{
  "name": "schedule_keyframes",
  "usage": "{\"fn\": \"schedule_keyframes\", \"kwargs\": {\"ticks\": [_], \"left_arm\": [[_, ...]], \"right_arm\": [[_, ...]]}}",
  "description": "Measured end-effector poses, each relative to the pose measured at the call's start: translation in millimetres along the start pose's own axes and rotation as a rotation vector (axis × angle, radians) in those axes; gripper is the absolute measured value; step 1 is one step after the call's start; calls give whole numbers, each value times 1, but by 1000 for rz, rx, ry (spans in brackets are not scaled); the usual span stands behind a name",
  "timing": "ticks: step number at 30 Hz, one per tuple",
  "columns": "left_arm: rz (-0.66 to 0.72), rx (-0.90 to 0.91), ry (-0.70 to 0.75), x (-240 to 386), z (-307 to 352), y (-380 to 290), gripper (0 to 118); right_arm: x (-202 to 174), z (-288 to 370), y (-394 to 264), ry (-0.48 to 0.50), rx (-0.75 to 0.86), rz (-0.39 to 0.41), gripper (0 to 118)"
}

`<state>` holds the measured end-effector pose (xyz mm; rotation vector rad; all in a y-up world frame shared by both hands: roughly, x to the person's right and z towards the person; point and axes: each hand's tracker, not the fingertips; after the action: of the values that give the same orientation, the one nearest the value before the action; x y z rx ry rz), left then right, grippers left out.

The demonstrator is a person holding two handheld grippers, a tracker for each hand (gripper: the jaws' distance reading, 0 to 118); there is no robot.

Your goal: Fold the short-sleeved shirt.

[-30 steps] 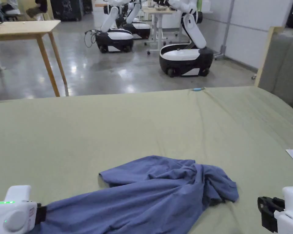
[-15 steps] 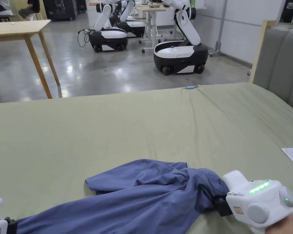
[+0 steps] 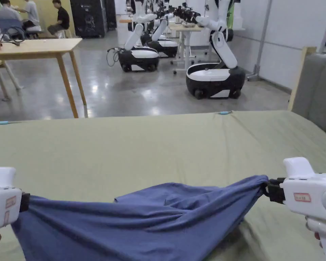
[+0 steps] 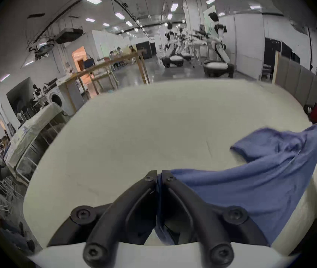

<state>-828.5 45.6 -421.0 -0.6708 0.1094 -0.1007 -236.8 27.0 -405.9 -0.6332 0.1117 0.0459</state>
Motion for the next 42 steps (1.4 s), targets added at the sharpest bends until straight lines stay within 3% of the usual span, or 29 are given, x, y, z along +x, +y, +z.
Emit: {"fn": "schedule_keyframes", "kwargs": {"ticks": [5,11,16,21,25,32,36,42], "left_arm": [[-19,136,77,-29,52,60,1],[108,286,52,-76,106,146,1],[101,376,63,-89,127,211,1],[117,436,76,-90,123,254,1],[120,402,85,-87,88,252,1],[137,258,91,-72,-13,183,1],[184,183,40,-61,-26,145,1],[93,188,-31,-55,38,66,1]], "right_arm": [[-19,69,81,-10,157,27,11],[-15,133,175,-76,360,-15,11],[-6,156,242,-95,453,-71,11],[-16,156,271,-115,493,-52,11],[-24,124,264,-119,459,-27,11],[-23,22,198,-135,308,-41,11],[-16,-1,162,-136,254,-68,11],[-2,39,84,-106,214,-24,11]]}}
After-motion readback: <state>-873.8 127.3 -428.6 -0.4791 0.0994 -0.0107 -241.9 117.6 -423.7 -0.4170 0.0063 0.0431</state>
